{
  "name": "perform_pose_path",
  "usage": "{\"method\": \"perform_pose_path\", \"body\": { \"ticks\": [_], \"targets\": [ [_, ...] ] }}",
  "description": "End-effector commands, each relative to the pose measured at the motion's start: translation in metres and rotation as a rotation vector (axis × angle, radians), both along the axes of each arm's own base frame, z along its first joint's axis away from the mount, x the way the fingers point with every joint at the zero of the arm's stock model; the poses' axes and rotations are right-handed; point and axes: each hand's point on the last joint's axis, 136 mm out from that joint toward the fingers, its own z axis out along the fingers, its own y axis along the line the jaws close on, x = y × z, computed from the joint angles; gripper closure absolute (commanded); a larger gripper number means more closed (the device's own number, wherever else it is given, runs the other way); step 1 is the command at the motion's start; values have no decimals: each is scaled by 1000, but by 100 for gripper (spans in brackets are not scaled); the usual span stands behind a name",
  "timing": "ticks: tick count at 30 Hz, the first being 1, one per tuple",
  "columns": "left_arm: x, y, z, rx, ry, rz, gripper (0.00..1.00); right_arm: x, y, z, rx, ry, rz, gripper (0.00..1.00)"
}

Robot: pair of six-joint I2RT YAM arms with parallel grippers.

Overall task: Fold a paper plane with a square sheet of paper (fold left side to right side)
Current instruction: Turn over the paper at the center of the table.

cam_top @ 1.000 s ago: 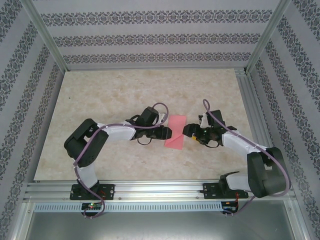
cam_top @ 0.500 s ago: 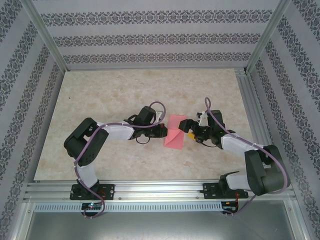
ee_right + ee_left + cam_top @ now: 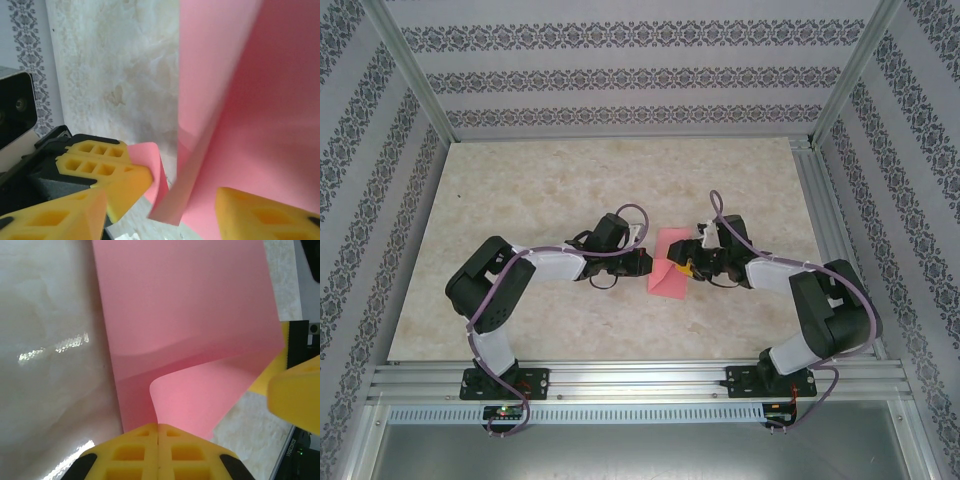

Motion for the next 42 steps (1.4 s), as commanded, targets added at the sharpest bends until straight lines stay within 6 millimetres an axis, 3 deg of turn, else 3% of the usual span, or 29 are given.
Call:
{"method": "perform_pose_path", "body": {
  "ticks": [1,6,9,13,19,23,29,34,36,42],
  "targets": [
    [10,-1,16,-41,-48,19,89,7,5,0,-9,-9,14,50],
    [13,12,21,3,-80,57,83,3,3,-5,-40,19,26,73],
    [13,24,29,19,-107,86,71,4,2,-1,-43,7,33,89],
    [6,39,44,-2,-125,120,53,9,1,17,-24,-53,47,100],
    [-11,49,82,-84,-139,122,25,22,-5,77,129,-222,31,100],
    [-20,38,134,-282,-159,103,0,22,-5,131,206,-355,55,100],
    [-24,24,200,-510,-172,62,0,8,-3,206,305,-519,92,100],
    [-27,15,236,-651,-177,14,2,-6,1,235,340,-564,117,99],
    [-28,13,249,-699,-184,0,8,-12,4,244,361,-580,133,99],
    [-31,14,274,-801,-204,-14,39,-25,13,250,380,-593,166,99]
  ]
}}
